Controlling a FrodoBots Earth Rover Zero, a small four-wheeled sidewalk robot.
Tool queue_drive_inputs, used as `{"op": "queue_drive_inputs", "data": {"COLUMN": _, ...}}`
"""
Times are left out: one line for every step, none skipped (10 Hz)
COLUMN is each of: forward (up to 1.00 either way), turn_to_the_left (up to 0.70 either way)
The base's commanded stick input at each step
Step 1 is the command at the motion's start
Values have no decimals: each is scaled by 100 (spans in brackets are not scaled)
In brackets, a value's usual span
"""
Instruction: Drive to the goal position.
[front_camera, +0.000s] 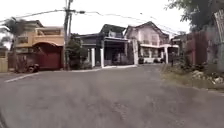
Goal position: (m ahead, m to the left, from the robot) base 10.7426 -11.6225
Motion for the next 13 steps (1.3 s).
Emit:
{"op": "queue_drive_inputs", "data": {"forward": 85, "turn_to_the_left": 9}}
{"op": "queue_drive_inputs", "data": {"forward": 85, "turn_to_the_left": 9}}
{"op": "queue_drive_inputs", "data": {"forward": 85, "turn_to_the_left": 9}}
{"op": "queue_drive_inputs", "data": {"forward": 85, "turn_to_the_left": 9}}
{"op": "queue_drive_inputs", "data": {"forward": 85, "turn_to_the_left": 9}}
{"op": "queue_drive_inputs", "data": {"forward": 85, "turn_to_the_left": 9}}
{"op": "queue_drive_inputs", "data": {"forward": 85, "turn_to_the_left": 9}}
{"op": "queue_drive_inputs", "data": {"forward": 85, "turn_to_the_left": 9}}
{"op": "queue_drive_inputs", "data": {"forward": 85, "turn_to_the_left": 8}}
{"op": "queue_drive_inputs", "data": {"forward": 85, "turn_to_the_left": -4}}
{"op": "queue_drive_inputs", "data": {"forward": 85, "turn_to_the_left": -15}}
{"op": "queue_drive_inputs", "data": {"forward": 85, "turn_to_the_left": -23}}
{"op": "queue_drive_inputs", "data": {"forward": 85, "turn_to_the_left": -25}}
